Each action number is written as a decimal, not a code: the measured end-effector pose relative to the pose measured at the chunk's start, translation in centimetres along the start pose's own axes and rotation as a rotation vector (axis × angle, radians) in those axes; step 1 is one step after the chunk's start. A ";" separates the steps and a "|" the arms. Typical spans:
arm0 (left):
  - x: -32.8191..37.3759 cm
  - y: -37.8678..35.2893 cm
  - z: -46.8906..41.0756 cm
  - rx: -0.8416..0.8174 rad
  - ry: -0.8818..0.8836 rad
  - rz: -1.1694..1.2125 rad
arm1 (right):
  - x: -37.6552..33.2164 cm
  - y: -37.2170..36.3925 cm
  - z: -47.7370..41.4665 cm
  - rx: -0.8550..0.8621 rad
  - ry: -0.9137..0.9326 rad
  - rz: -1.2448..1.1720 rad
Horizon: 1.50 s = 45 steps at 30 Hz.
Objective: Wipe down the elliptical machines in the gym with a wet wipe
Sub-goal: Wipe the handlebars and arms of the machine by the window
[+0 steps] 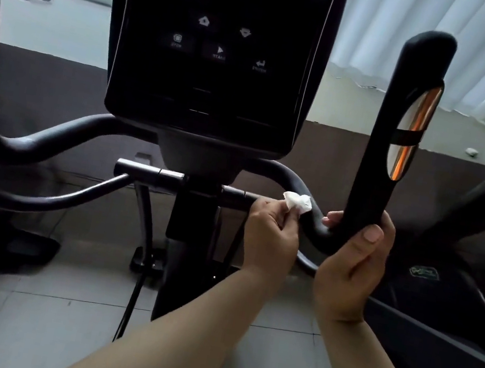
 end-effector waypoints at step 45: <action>-4.4 29.8 -0.2 0.196 0.250 0.515 | -8.0 -22.4 10.0 -0.247 -1.139 -0.479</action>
Point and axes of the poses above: each hand's wrist, its own z-axis away from the middle knuckle, its own y-axis out of the back of the hand, x = y × z, the point moved 6 cm from there along -z, towards the middle knuckle, and after that the axes turned 14 degrees about -z, right-handed, at the moved point
